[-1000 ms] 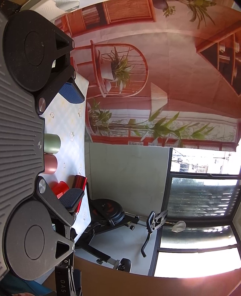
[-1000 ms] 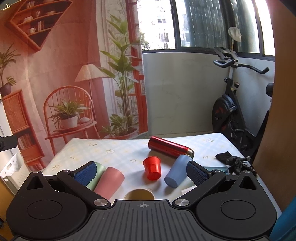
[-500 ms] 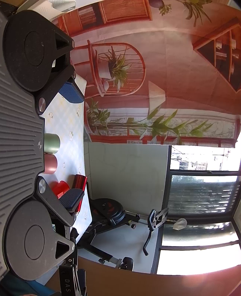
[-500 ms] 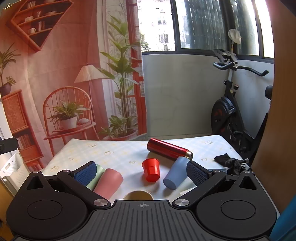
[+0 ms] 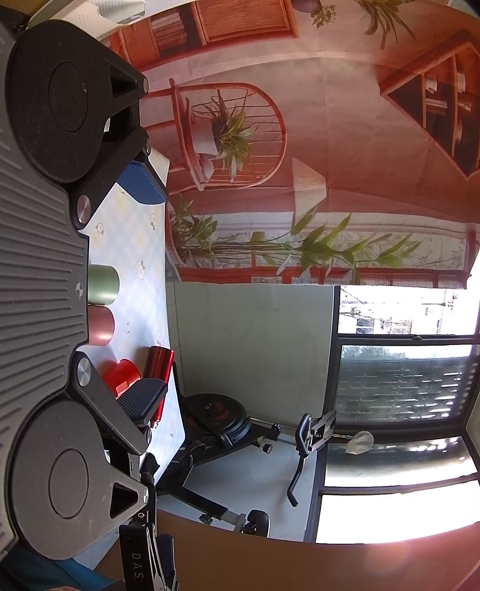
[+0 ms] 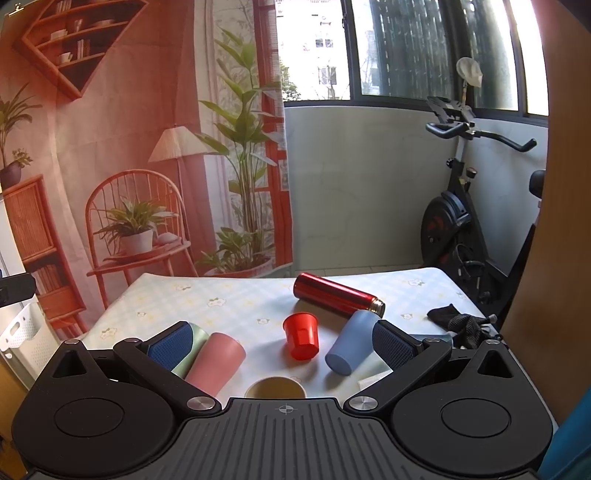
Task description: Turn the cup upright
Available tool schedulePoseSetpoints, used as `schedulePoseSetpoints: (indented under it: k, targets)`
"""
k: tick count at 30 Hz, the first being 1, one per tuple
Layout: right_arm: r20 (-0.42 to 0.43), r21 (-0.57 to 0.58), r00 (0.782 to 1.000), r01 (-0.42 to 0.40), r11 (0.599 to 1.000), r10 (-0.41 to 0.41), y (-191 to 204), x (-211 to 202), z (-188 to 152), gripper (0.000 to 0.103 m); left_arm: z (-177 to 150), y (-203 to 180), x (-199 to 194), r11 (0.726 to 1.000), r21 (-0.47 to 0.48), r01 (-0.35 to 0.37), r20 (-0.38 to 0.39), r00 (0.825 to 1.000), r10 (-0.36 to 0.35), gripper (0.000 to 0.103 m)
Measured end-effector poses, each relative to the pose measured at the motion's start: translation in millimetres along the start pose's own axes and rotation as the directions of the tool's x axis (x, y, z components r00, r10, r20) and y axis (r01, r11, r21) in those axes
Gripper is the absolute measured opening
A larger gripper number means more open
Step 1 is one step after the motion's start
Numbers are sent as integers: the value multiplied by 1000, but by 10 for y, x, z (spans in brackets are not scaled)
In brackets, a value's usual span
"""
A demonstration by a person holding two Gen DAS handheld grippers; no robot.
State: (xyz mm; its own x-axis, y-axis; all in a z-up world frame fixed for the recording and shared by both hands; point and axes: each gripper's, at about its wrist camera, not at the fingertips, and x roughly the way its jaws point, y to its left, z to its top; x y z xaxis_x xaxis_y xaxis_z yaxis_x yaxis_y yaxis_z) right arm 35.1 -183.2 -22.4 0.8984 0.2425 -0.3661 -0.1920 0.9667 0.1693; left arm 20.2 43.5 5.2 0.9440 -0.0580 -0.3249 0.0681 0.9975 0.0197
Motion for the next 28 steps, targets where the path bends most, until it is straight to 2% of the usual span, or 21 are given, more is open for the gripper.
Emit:
schedulePoseSetpoints:
  k: [28]
  targets:
    - [-10, -2, 1000, 0, 1000, 0, -2, 48, -15, 103, -26, 7, 17, 1000, 5, 19, 0, 1000, -19, 102]
